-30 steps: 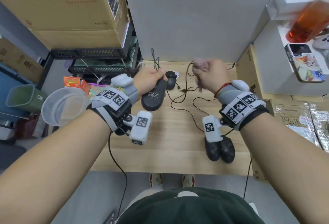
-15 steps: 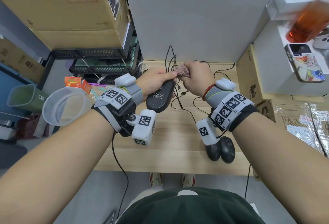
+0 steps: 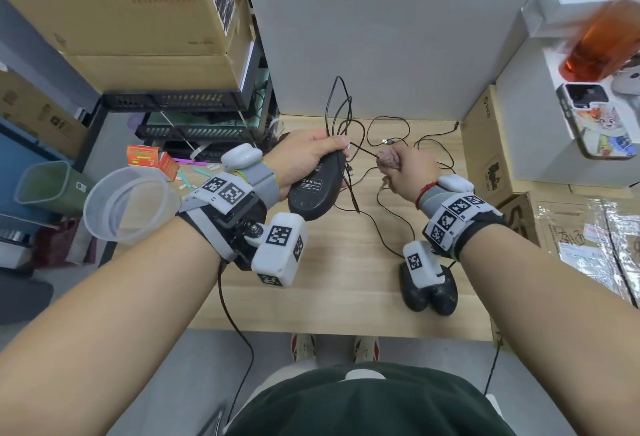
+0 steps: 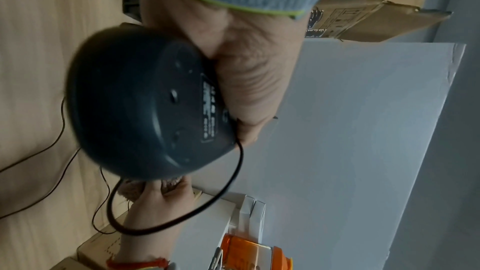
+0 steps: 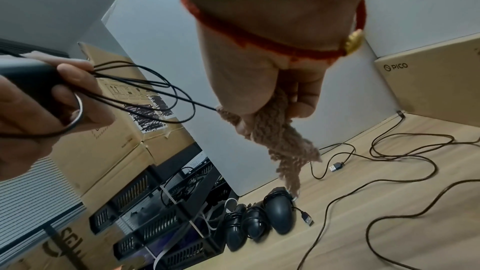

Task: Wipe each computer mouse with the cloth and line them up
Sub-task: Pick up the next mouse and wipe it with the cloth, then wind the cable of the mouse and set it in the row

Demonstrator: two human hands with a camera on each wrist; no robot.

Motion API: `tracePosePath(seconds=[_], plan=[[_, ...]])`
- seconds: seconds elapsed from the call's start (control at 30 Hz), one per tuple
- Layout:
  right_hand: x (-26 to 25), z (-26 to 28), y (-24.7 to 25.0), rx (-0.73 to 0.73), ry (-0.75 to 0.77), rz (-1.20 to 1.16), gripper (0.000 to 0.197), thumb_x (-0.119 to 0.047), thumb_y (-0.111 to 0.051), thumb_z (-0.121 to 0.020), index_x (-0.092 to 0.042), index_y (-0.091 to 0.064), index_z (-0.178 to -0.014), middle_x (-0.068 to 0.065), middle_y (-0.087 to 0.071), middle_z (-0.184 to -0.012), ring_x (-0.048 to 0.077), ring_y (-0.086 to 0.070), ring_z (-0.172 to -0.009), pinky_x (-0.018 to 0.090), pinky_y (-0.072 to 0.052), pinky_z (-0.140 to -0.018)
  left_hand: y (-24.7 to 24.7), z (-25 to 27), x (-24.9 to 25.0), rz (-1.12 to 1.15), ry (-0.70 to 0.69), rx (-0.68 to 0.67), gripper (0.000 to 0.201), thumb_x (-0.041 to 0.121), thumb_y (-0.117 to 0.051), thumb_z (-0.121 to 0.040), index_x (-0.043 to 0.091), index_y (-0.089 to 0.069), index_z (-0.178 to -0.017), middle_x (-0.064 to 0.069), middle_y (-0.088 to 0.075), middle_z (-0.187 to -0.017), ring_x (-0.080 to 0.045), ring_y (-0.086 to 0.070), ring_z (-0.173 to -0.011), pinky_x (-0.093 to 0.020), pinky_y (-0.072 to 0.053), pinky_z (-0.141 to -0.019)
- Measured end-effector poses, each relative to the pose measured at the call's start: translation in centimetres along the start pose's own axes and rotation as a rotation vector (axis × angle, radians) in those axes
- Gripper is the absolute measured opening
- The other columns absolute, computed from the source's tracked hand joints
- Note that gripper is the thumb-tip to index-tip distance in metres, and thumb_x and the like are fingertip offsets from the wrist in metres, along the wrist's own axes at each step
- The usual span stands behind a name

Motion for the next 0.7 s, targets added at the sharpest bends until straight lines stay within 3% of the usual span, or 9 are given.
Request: tracePosePath(seconds=[0.1, 0.2, 0.27, 0.33, 0.4, 0.47, 0.53, 0.63, 0.7], plan=[[0.1, 0.4, -0.1, 0.023, 0.014, -0.043, 0.020, -0.031, -0.062, -0.092, -0.020, -0.062, -0.109, 0.006, -0.066, -0.099, 0.029, -0.060, -0.095, 0.029, -0.035, -0.071, 0.5, -0.1, 0.2, -0.017, -0.018, 0.017, 0.018, 0.025, -0.067, -0.096, 0.012, -0.066, -0.083, -0.009, -0.070, -0.071, -0.036, -0.071, -0.068, -0.033, -0.059, -0.057], [-0.1, 1.2, 0.5, 0.094, 0.003, -0.087, 0.024, -0.035, -0.055, -0.098, -0.018, -0.058, -0.115, -0.002, -0.057, -0.091, 0.022, -0.052, -0.086, 0.027, -0.031, -0.071, 0.8, 0.0, 0.3, -0.031, -0.030, 0.036, 0.019, 0.027, -0.067, -0.096, 0.011, -0.067, -0.085, -0.010, -0.070, -0.073, -0.036, -0.072, -0.067, -0.034, -0.059, -0.059], [-0.3, 1.6, 0.7, 0.067, 0.004, -0.179, 0.021, -0.036, -0.060, -0.096, -0.018, -0.058, -0.106, -0.002, -0.062, -0.083, 0.019, -0.056, -0.073, 0.023, -0.036, -0.064, 0.9, 0.1, 0.4, -0.027, -0.038, 0.051, 0.019, 0.027, -0.066, -0.097, 0.010, -0.065, -0.088, -0.010, -0.070, -0.070, -0.032, -0.072, -0.063, -0.033, -0.059, -0.058], [-0.5, 2.0, 0.1, -0.053, 0.019, -0.275, 0.019, -0.030, -0.072, -0.090, -0.019, -0.057, -0.092, 0.001, -0.063, -0.070, 0.019, -0.059, -0.060, 0.020, -0.042, -0.058, 1.6, 0.3, 0.6, -0.013, -0.050, 0.082, 0.019, 0.024, -0.064, -0.098, 0.008, -0.063, -0.089, -0.010, -0.070, -0.066, -0.027, -0.071, -0.056, -0.031, -0.058, -0.055], [0.1, 2.0, -0.9, -0.153, 0.012, -0.274, 0.030, -0.023, -0.082, -0.079, -0.022, -0.052, -0.080, 0.004, -0.064, -0.071, 0.030, -0.066, -0.066, 0.035, -0.054, -0.064, 2.3, 0.5, 0.8, 0.000, -0.060, 0.113, 0.019, 0.022, -0.062, -0.099, 0.006, -0.062, -0.088, -0.009, -0.069, -0.063, -0.025, -0.069, -0.053, -0.028, -0.057, -0.051], [1.1, 2.2, -1.5, -0.198, 0.003, -0.161, 0.033, -0.018, -0.084, -0.075, -0.027, -0.052, -0.077, 0.004, -0.065, -0.076, 0.034, -0.069, -0.076, 0.046, -0.058, -0.072, 3.5, 0.6, 0.9, 0.023, -0.062, 0.163, 0.017, 0.021, -0.061, -0.099, 0.005, -0.060, -0.092, -0.005, -0.067, -0.059, -0.021, -0.068, -0.049, -0.025, -0.053, -0.046], [2.4, 2.6, -1.9, -0.205, -0.033, -0.117, 0.024, -0.018, -0.081, -0.077, -0.025, -0.059, -0.079, 0.003, -0.066, -0.073, 0.034, -0.071, -0.079, 0.043, -0.058, -0.074, 4.5, 0.6, 1.3, 0.055, -0.067, 0.190, 0.017, 0.020, -0.061, -0.099, 0.004, -0.058, -0.096, -0.005, -0.065, -0.058, -0.022, -0.067, -0.049, -0.025, -0.053, -0.048], [4.2, 3.3, -2.9, -0.234, -0.098, -0.154, 0.017, -0.021, -0.078, -0.079, -0.020, -0.062, -0.077, -0.003, -0.066, -0.057, 0.023, -0.071, -0.061, 0.028, -0.054, -0.063, 5.2, 0.6, 1.1, 0.000, -0.071, 0.195, 0.018, 0.021, -0.063, -0.098, 0.004, -0.059, -0.092, -0.006, -0.065, -0.059, -0.025, -0.067, -0.050, -0.031, -0.055, -0.049], [4.3, 3.9, -4.2, -0.293, -0.109, -0.185, 0.016, -0.024, -0.078, -0.078, -0.020, -0.063, -0.080, 0.000, -0.070, -0.057, 0.017, -0.070, -0.057, 0.031, -0.056, -0.065, 4.9, 0.6, 0.3, -0.058, -0.055, 0.187, 0.018, 0.022, -0.063, -0.098, 0.006, -0.061, -0.090, -0.006, -0.066, -0.060, -0.025, -0.068, -0.050, -0.030, -0.056, -0.049]])
Point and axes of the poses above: each hand's wrist, its own z-axis away from the middle knuckle, its own y-axis out of the back of the hand, x = y × z, the point moved 8 cm from there along -z, towards the middle knuckle
